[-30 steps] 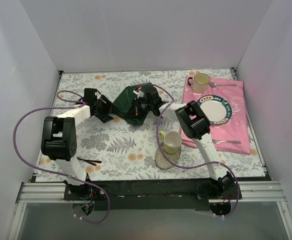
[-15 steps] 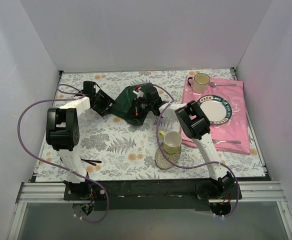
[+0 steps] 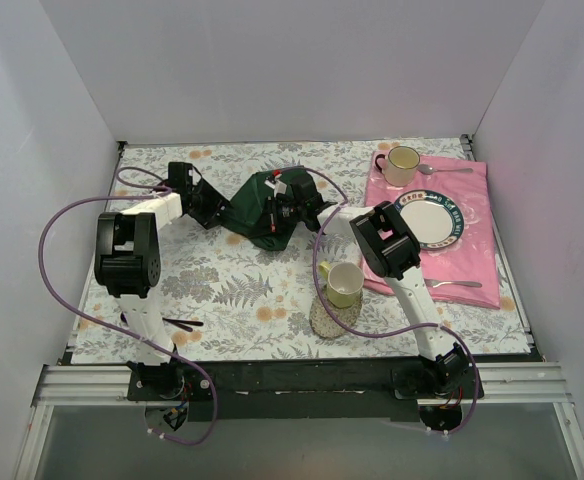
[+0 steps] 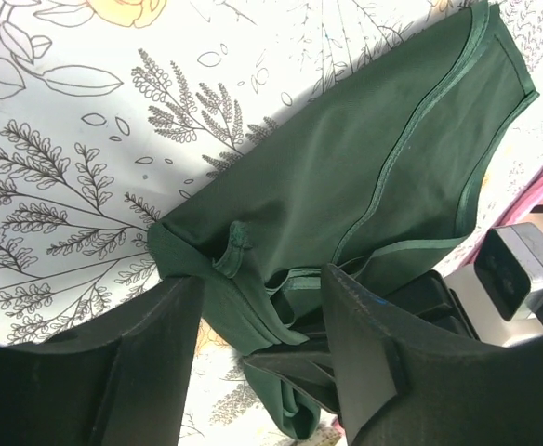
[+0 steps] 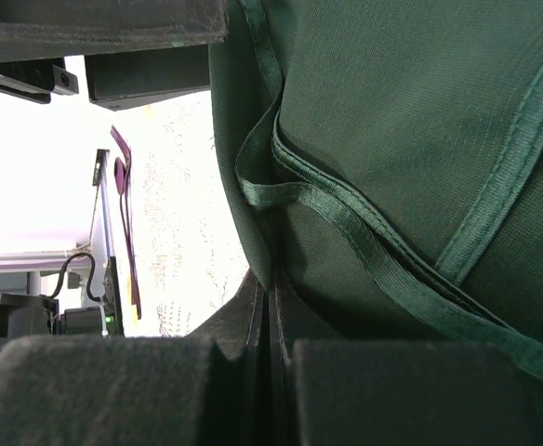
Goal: Fold the napkin, place the utensils inside, and roll it up
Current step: Roll the napkin with the utensil
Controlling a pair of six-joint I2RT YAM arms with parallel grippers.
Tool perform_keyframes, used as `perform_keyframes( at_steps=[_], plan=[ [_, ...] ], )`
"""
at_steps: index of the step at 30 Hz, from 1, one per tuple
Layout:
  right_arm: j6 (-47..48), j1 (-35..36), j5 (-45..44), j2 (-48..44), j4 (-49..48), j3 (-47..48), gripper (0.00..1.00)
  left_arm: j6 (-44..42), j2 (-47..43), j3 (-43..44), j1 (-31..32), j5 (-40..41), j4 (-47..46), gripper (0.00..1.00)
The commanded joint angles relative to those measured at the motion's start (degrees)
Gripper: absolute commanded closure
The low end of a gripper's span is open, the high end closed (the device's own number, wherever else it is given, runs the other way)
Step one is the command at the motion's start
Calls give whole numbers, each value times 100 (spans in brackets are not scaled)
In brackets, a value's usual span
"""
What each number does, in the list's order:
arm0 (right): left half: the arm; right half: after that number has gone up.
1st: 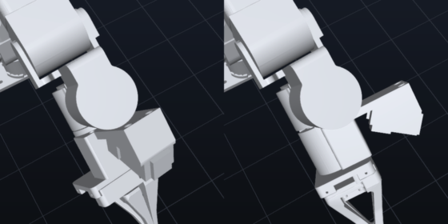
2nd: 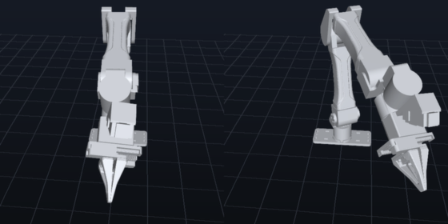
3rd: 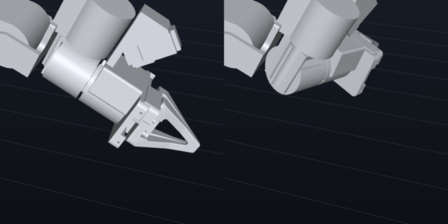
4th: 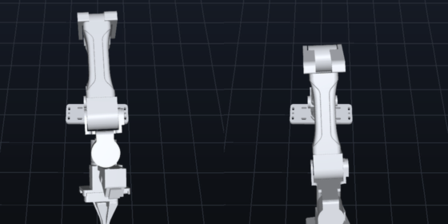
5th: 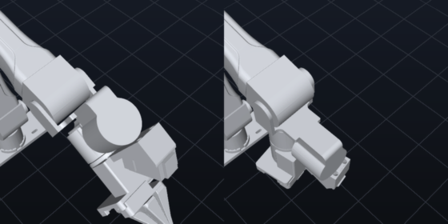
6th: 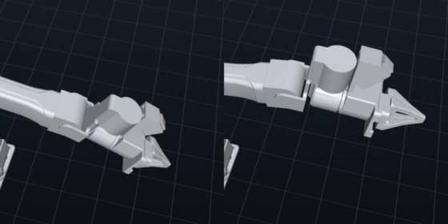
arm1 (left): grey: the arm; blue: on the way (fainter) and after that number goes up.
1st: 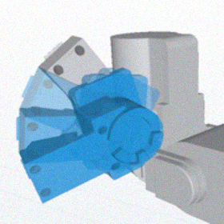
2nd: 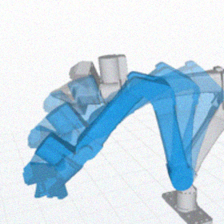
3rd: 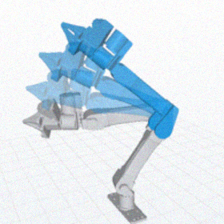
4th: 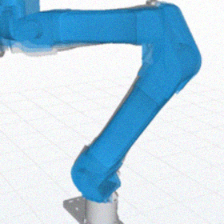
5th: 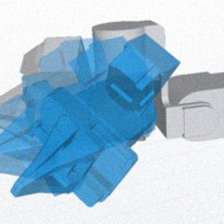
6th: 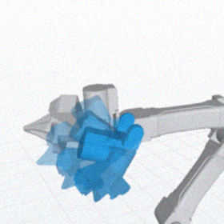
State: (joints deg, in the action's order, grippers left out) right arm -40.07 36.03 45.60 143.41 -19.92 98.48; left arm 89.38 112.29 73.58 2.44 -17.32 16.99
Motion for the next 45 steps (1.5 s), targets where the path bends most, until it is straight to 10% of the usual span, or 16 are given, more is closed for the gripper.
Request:
perform_keyframes(
  at_steps=[1, 23, 34, 45],
  plan=[
    [167, 0, -131, 81, 252, 5, 99, -535, -233, 262, 29, 544, 93, 43],
    [184, 0, -227, 46, 331, 31, 99, 694, -709, -529, 776, 168, -21, 33],
    [404, 0, -289, -6, 471, 5, 99, 677, 3, 138, 793, 756, 708, 48],
    [1317, 53, -403, -33, 1480, 497, 99, 88, 328, 385, 793, 748, 884, 90]
  ],
)
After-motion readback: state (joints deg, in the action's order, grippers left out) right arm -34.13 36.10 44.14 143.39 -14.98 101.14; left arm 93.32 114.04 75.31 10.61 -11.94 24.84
